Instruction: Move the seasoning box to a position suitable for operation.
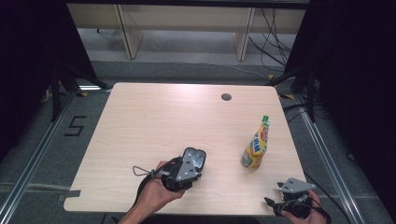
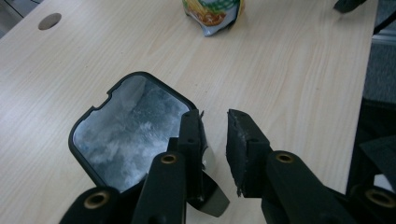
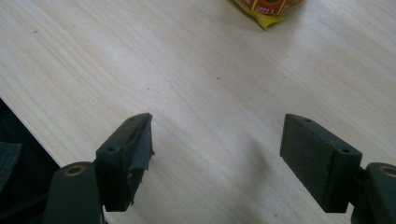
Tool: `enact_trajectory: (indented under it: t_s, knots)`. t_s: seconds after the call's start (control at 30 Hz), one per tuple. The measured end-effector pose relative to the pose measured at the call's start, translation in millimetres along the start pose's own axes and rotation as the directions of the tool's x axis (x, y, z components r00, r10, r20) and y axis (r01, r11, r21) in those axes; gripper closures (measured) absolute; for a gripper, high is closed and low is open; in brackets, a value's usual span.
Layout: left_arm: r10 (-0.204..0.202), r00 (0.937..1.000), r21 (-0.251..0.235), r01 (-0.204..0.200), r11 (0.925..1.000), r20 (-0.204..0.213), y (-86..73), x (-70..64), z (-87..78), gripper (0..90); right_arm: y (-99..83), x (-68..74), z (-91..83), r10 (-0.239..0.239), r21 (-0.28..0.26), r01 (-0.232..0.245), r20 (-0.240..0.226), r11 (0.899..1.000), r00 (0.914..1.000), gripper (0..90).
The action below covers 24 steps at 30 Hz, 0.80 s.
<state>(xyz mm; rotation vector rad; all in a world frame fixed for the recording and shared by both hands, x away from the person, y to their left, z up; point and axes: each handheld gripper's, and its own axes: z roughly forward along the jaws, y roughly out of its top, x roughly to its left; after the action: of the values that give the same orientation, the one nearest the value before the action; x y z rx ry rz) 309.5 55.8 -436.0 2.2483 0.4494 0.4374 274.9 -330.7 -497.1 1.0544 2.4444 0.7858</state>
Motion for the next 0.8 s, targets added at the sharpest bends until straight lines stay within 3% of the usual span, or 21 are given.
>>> enact_trajectory:
  t_s: [0.03,0.07,0.13,0.2,0.3,0.43,0.53,0.6,0.7,0.73,0.77,0.8]
  knots:
    - [-0.010,0.9999,-0.018,0.010,0.9998,-0.005,-4.5,-3.1,-3.3,72.4,-0.1,1.5,0.1,0.014,0.001,-0.014,-0.002,1.000,0.9999,26.3]
    - [-0.022,0.9997,-0.018,0.022,0.9996,-0.009,-7.4,-5.3,-4.8,70.9,0.3,0.4,-0.2,-0.002,-0.002,0.002,-0.001,1.000,1.0000,26.3]
    - [-0.015,0.9989,-0.022,0.014,0.9997,-0.045,-16.6,-8.9,-11.2,69.1,0.3,0.4,-0.4,-0.002,-0.004,0.002,0.000,1.000,1.0000,26.2]
    - [-0.042,0.9984,-0.029,0.041,0.9987,-0.037,-24.5,-10.5,-12.4,68.2,0.0,0.3,0.1,-0.002,0.000,0.002,0.000,1.000,1.0000,26.2]
    - [-0.075,0.9956,0.002,0.075,0.9972,-0.057,-36.6,-8.0,-11.1,65.8,-0.1,-0.1,0.5,-0.002,0.005,0.002,-0.001,1.000,1.0000,26.2]
    - [-0.172,0.9828,-0.031,0.170,0.9849,-0.068,-46.6,-2.8,1.4,62.3,0.3,-0.1,0.7,-0.005,0.001,0.005,0.003,1.000,1.0000,26.2]
    - [-0.185,0.9808,-0.033,0.183,0.9825,-0.062,-47.6,-1.6,7.4,60.5,-0.2,-0.9,0.4,-0.008,0.003,0.008,0.005,1.000,1.0000,26.2]
    - [-0.170,0.9827,-0.027,0.168,0.9854,-0.075,-46.6,-1.2,10.6,60.9,-0.5,-0.2,0.4,0.003,0.003,-0.003,0.004,1.000,1.0000,26.2]
    - [-0.166,0.9806,-0.015,0.166,0.9861,-0.104,-45.7,-1.0,15.6,60.7,-0.3,-0.8,0.6,-0.007,0.005,0.007,0.003,1.000,1.0000,26.2]
    - [-0.179,0.9794,-0.018,0.179,0.9838,-0.093,-45.6,-1.6,17.6,62.2,-0.3,-0.1,0.3,-0.006,0.006,0.006,0.003,1.000,1.0000,26.2]
    - [-0.177,0.9796,-0.009,0.177,0.9842,-0.096,-45.6,-1.8,18.2,62.2,-0.3,-0.1,0.3,-0.006,0.006,0.006,0.003,1.000,1.0000,26.2]
    - [-0.148,0.9851,-0.011,0.147,0.9890,-0.088,-45.9,-1.0,19.3,63.1,-0.3,1.0,0.2,0.006,0.005,-0.006,0.003,1.000,1.0000,26.2]
